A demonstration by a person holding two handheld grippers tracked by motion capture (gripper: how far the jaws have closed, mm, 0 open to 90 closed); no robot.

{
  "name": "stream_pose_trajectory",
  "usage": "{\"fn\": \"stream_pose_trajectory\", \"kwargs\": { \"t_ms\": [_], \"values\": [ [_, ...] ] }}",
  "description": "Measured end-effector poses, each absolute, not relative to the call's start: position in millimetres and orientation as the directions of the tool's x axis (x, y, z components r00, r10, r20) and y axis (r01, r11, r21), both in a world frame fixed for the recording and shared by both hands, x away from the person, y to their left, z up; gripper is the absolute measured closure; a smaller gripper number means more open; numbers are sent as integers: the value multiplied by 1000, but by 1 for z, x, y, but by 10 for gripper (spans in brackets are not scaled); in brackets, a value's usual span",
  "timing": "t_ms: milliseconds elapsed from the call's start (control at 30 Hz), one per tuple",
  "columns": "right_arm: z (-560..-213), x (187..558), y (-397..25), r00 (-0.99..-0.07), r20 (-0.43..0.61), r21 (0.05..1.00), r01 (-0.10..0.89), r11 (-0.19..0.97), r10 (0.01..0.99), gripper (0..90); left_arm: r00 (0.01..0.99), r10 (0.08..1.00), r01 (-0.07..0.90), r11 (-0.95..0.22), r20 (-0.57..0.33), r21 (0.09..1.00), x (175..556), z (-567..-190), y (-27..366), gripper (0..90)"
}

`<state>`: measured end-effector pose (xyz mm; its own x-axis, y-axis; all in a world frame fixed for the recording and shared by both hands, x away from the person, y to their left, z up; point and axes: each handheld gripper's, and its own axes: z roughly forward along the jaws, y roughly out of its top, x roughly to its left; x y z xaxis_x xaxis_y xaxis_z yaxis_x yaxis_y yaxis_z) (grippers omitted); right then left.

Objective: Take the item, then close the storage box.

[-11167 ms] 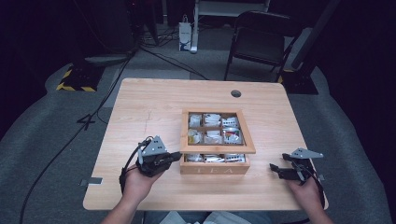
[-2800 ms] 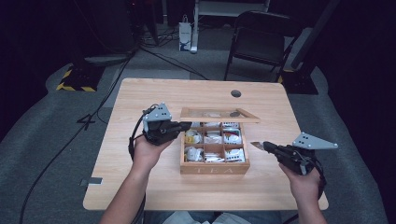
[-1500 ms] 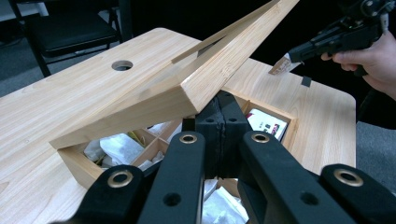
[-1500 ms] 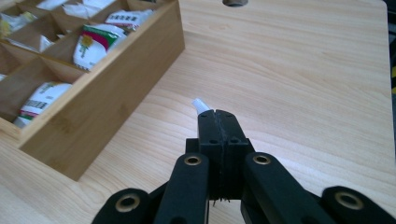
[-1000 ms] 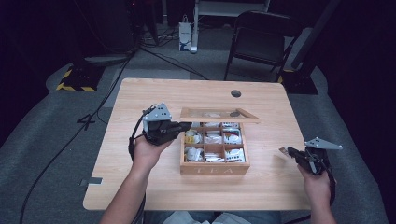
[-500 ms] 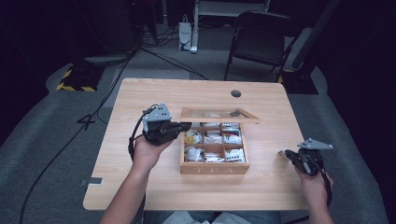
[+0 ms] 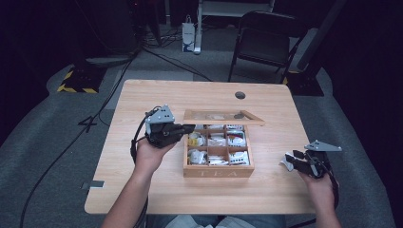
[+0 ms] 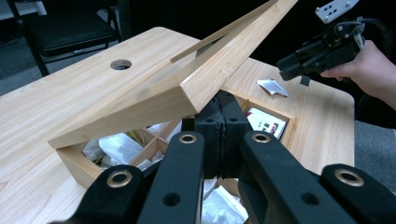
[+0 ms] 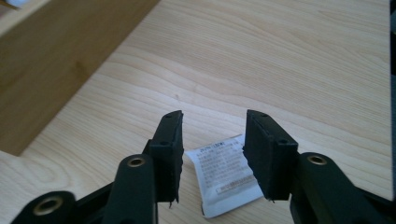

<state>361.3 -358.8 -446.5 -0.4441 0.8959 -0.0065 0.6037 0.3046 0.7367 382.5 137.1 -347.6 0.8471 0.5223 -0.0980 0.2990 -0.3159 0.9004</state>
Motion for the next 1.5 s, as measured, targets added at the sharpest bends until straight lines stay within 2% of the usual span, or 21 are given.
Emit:
{"fn": "stream_pose_trajectory", "kwargs": {
  "t_ms": [133,467,833,1067,1333,1500],
  "values": [
    [-442,359,-356,-499,44,759,580,296,866,529,847,521,299,-315,-99,901,383,-348,137,890],
    [-434,337,-339,-647,65,792,497,355,760,518,847,524,296,-318,-94,901,382,-348,137,891],
    [-435,331,-320,-689,77,798,476,371,721,519,847,522,302,-316,-101,899,382,-348,137,890],
    [-454,326,-312,-712,103,762,505,404,695,529,848,522,301,-325,-96,897,381,-349,136,890],
    [-478,324,-301,-734,50,732,488,475,678,557,847,523,303,-324,-97,896,381,-349,136,890],
    [-491,326,-297,-734,20,716,485,502,679,545,848,522,300,-327,-94,896,381,-349,136,890]
  ]
}}
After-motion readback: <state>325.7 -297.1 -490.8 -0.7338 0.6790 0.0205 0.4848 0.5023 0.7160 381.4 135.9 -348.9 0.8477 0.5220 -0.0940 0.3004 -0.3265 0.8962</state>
